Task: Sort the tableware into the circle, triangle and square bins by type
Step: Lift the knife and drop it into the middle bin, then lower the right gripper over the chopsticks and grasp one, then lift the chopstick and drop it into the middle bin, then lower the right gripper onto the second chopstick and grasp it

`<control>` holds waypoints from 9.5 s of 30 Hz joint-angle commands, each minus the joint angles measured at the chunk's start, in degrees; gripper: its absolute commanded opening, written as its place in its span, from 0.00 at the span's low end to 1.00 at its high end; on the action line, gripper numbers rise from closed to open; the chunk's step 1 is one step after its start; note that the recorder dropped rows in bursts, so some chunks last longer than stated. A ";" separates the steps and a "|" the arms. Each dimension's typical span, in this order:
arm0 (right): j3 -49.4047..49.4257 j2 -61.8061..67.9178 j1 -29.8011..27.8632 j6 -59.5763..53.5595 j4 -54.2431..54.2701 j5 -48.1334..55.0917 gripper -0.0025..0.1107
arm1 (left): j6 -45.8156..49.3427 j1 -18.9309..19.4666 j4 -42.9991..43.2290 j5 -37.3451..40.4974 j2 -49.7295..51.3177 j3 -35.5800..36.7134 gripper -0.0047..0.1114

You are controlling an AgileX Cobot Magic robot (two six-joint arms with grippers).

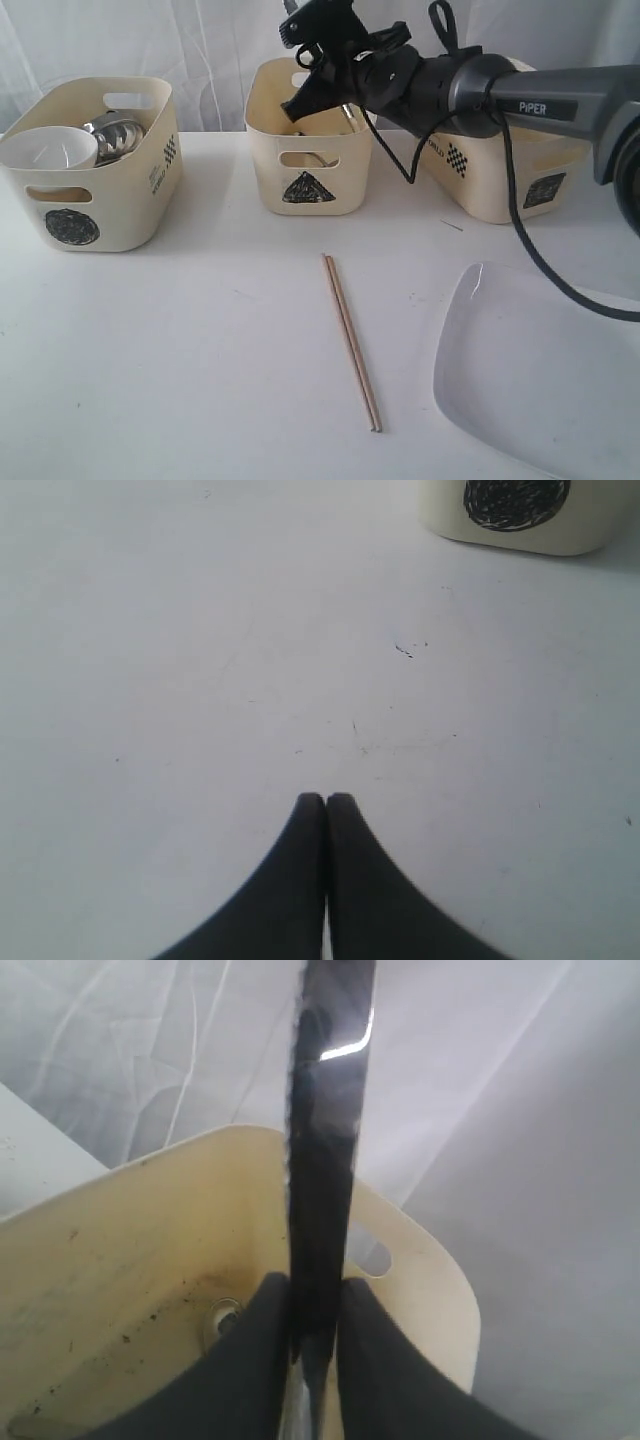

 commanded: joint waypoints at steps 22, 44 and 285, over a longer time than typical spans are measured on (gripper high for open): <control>-0.42 -8.58 -0.11 5.27 0.09 18.57 0.02 | -0.04 -0.08 -0.48 1.06 -0.28 0.73 0.04; 8.91 -19.95 -1.41 59.89 -55.39 61.24 0.02 | -0.04 -0.08 -0.48 0.95 -0.28 0.73 0.04; 12.25 -3.52 10.53 56.56 -33.98 62.59 0.29 | -0.04 -0.08 -0.48 0.95 -0.28 0.73 0.04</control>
